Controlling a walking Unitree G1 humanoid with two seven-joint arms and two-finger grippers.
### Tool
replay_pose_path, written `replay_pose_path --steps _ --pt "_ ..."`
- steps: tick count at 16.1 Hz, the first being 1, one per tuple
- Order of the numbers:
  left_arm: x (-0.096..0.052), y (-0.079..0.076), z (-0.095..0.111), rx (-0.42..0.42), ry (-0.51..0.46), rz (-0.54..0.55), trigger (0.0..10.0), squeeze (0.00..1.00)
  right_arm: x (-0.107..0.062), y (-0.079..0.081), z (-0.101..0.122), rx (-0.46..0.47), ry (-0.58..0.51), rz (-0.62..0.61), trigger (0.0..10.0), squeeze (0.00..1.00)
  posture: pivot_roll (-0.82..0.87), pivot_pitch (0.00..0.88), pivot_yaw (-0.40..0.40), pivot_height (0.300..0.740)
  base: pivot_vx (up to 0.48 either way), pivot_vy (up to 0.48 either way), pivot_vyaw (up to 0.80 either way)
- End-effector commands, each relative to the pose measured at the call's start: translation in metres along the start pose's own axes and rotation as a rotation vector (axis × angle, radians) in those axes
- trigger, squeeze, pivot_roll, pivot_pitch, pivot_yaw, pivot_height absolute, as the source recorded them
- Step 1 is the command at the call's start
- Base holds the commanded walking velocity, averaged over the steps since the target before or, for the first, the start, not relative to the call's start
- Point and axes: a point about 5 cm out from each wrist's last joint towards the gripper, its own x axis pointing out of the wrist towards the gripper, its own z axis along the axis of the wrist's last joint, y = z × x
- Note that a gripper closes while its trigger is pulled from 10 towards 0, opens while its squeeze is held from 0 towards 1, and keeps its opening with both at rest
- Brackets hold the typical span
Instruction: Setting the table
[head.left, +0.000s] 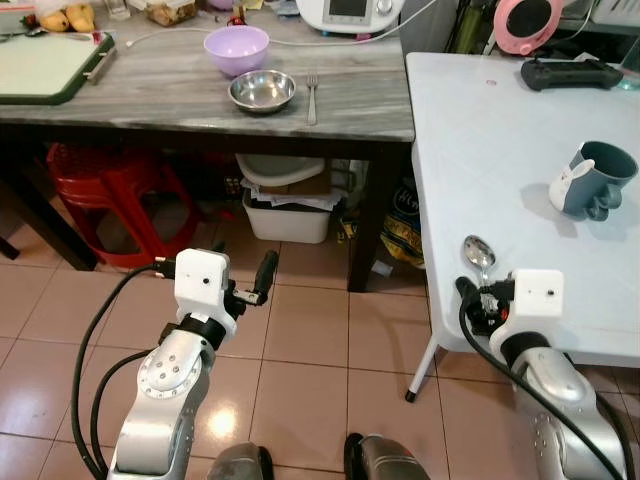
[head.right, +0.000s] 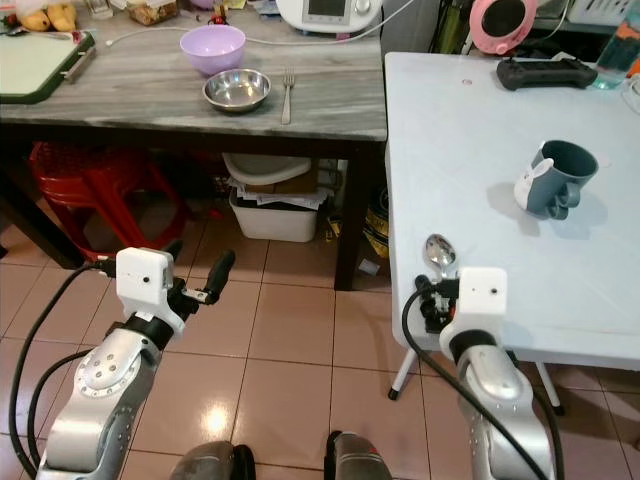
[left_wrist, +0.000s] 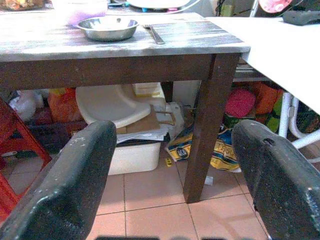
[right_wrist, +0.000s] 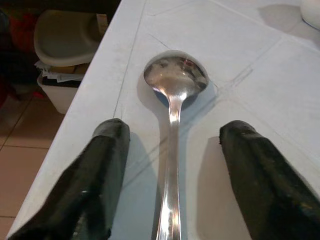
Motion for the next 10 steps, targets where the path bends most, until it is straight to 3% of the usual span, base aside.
replay_pose_path --steps 1,7,10 --pt "-0.003 0.001 0.002 0.008 0.001 -0.001 10.0 0.00 0.001 -0.009 -0.014 -0.002 0.075 -0.046 0.0 0.00 0.03 0.138 0.035 0.740 0.000 0.000 0.00" --pt "-0.005 0.005 0.003 0.021 0.011 0.007 10.0 0.00 -0.003 -0.011 -0.027 -0.069 0.141 -0.078 0.0 0.00 0.04 0.144 0.042 0.740 0.000 0.000 0.00" --pt "-0.006 0.006 0.004 0.030 0.013 0.007 10.0 0.00 -0.004 -0.011 -0.025 -0.120 0.116 -0.096 0.0 0.00 0.04 0.141 0.045 0.740 0.000 0.000 0.00"
